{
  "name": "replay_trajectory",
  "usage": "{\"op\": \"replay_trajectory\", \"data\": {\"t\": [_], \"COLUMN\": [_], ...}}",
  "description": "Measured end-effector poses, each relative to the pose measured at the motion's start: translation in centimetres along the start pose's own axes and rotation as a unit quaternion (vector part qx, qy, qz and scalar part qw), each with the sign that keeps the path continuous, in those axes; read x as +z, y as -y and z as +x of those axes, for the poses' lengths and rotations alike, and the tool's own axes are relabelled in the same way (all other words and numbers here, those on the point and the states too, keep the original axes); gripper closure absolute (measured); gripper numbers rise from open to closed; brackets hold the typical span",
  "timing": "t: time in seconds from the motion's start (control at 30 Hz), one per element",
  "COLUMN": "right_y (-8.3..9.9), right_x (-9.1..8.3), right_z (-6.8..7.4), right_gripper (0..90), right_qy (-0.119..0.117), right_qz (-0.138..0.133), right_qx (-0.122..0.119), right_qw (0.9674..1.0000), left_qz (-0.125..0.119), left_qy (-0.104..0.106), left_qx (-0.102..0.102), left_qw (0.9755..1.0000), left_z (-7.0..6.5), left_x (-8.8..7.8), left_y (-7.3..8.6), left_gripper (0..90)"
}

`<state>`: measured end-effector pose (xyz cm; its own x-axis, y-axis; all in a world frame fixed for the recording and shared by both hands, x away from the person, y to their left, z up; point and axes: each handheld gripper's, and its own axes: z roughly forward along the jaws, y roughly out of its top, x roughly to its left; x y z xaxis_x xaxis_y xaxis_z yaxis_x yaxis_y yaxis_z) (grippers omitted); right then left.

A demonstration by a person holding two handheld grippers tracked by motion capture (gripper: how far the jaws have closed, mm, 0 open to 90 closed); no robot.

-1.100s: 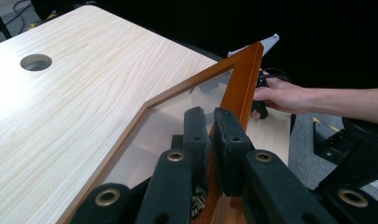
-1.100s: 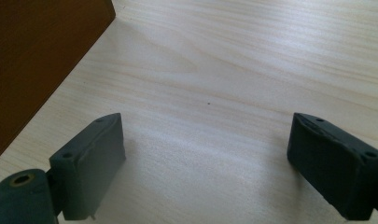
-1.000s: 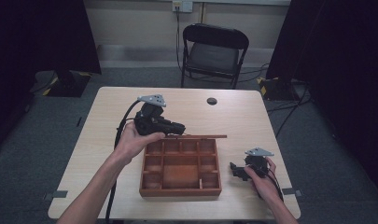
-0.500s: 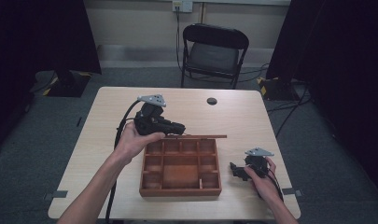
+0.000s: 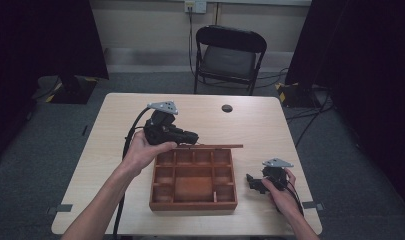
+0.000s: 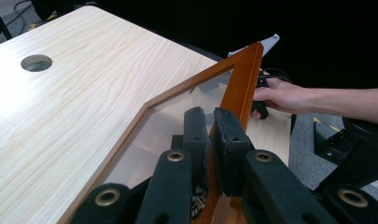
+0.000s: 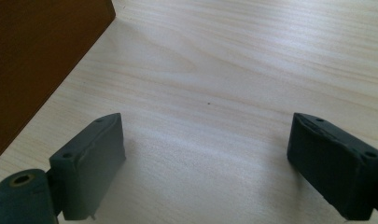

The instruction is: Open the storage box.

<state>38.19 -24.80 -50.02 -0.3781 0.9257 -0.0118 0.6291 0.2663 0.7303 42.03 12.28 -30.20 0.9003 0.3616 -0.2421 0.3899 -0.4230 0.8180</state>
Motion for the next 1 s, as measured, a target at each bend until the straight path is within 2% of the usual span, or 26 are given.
{"op": "replay_trajectory", "data": {"t": [1.0], "right_y": [0.0], "right_x": [0.01], "right_z": [0.0], "right_gripper": [10.5], "right_qy": [0.0], "right_qz": [-0.001], "right_qx": [0.0], "right_qw": [1.0], "left_qz": [0.001], "left_qy": [-0.001], "left_qx": [0.003], "left_qw": [1.0], "left_z": [-0.04], "left_x": [0.01], "left_y": [-0.01], "left_gripper": [84.1]}}
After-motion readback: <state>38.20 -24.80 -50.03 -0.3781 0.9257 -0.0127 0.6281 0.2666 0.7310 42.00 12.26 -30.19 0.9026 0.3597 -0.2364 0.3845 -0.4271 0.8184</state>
